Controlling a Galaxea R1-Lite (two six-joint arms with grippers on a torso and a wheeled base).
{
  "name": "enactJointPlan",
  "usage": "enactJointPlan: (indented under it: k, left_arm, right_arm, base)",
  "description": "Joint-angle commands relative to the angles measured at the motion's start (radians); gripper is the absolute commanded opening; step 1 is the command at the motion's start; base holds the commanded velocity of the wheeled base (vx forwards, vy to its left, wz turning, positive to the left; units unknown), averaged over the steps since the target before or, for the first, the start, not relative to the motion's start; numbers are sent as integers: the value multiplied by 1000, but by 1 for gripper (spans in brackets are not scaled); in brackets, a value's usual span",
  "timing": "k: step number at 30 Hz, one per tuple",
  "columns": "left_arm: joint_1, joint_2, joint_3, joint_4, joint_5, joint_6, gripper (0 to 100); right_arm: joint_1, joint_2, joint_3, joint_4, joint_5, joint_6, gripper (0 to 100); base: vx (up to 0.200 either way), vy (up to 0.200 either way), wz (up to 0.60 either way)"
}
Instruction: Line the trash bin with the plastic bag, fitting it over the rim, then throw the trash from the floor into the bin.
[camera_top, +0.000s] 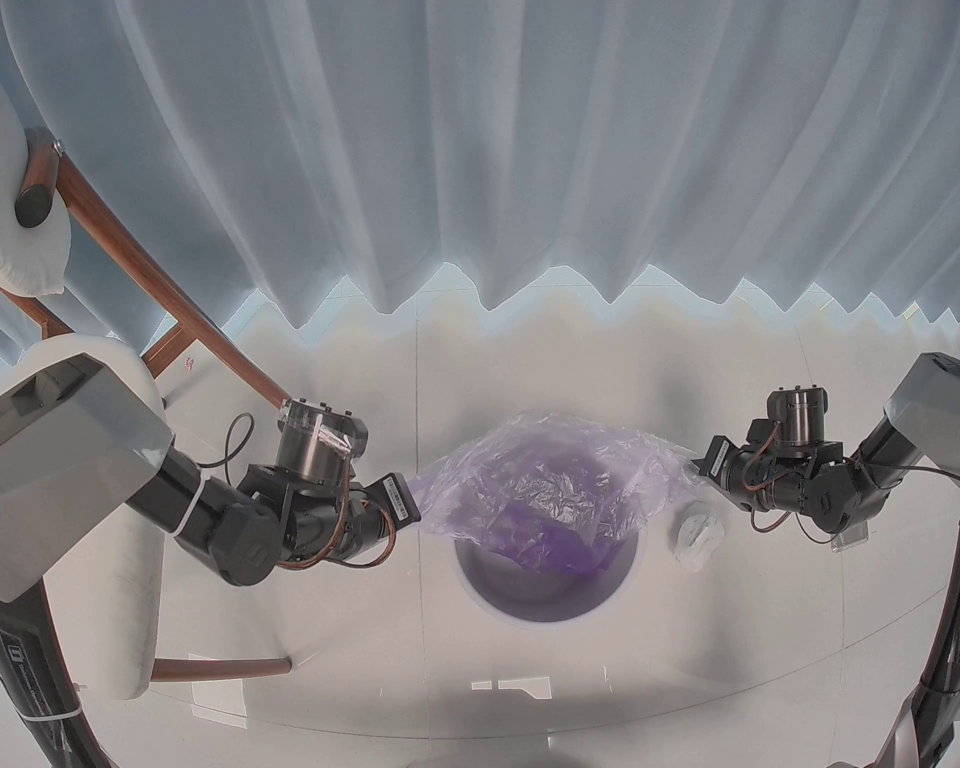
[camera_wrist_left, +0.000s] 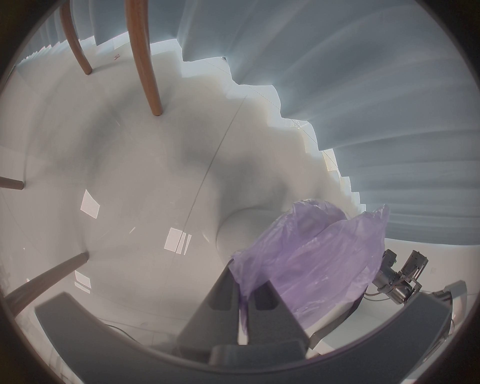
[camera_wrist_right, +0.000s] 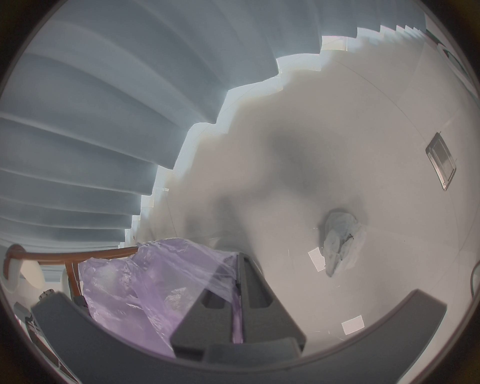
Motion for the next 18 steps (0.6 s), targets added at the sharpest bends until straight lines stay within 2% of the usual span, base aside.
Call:
enactJointPlan:
  k: [1,4,12,18]
  left_arm:
    - [-11,-43,165,-114,-11,18,0]
    - [-11,-32,222,-183,-11,31,0]
    - [0,103,335,-417,40,110,0]
    - [1,114,335,-463,71,99,0]
  right_arm:
    - [5,-41,160,-117,6,-52,0]
    - [3,-22,232,-207,11,-63,0]
    - [19,146,367,-583,2,-101,0]
    - [0,183,358,-664,-24,-107,0]
  base:
    - [0,0,0]
    - [0,0,0]
    - [0,0,0]
    - [0,0,0]
